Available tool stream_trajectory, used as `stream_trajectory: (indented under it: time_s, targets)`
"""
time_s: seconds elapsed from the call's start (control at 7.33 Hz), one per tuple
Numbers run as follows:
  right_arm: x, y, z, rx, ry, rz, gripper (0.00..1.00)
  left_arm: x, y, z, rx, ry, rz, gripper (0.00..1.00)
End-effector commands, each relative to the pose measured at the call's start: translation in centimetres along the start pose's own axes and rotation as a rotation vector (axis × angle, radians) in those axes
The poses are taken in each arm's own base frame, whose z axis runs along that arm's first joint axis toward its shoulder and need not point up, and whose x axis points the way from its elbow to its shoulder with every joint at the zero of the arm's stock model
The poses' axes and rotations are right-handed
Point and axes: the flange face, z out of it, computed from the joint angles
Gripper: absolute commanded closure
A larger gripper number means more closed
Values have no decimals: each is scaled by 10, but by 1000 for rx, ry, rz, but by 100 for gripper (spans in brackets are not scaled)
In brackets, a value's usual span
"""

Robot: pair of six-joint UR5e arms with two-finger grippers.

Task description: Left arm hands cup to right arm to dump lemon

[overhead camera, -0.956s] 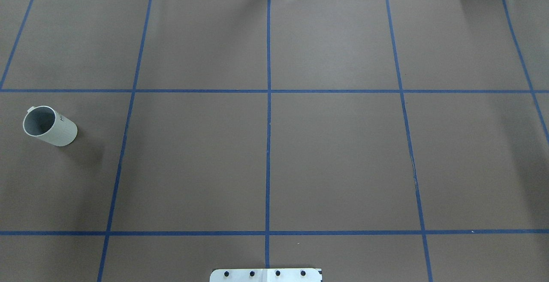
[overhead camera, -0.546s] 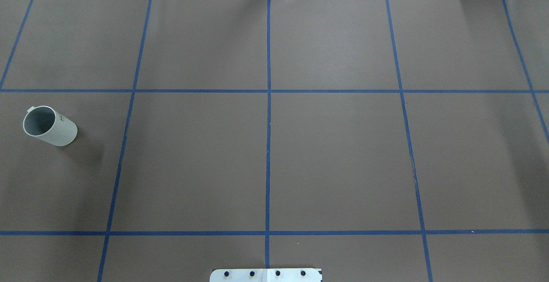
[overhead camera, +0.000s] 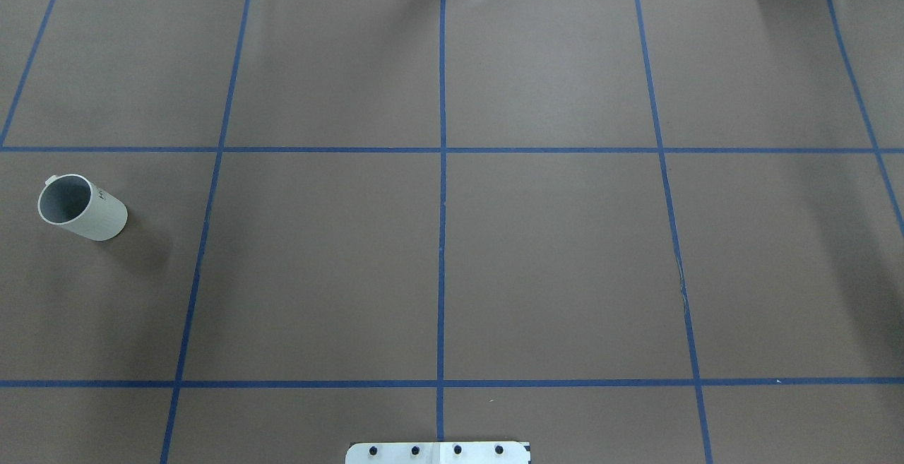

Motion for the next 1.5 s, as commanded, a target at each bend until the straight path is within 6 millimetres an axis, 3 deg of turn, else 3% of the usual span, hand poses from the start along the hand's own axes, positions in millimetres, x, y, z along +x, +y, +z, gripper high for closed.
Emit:
stream_trajectory:
  time_s: [0.0, 0.14, 0.27, 0.41, 0.68, 0.96, 1.09, 1.37]
  targets:
    - [-12, -8, -9, 65, -49, -18, 0, 2, -21, -1, 121, 5, 123, 0]
    - [-15, -10, -8, 67, -78, -12, 0, -1, -20, 2, 132, 5, 117, 0]
    - [-34, -20, -11, 88, -107, -43, 0, 7, -25, -4, 160, 15, 88, 0]
    - [-60, -39, -5, 101, -141, -42, 0, 19, -27, 2, 161, 62, -28, 0]
    - [-122, -60, 18, 121, -223, -5, 1, 66, -19, 44, 131, 145, -170, 0]
    - [-181, -72, 46, 129, -239, 48, 1, 102, 20, 86, 189, 151, -329, 0]
    - [-194, -74, 55, 122, -228, 40, 1, 117, 30, 106, 172, 134, -345, 0]
    - [-201, -75, 59, 120, -229, 25, 1, 141, 45, 132, 103, 140, -384, 0]
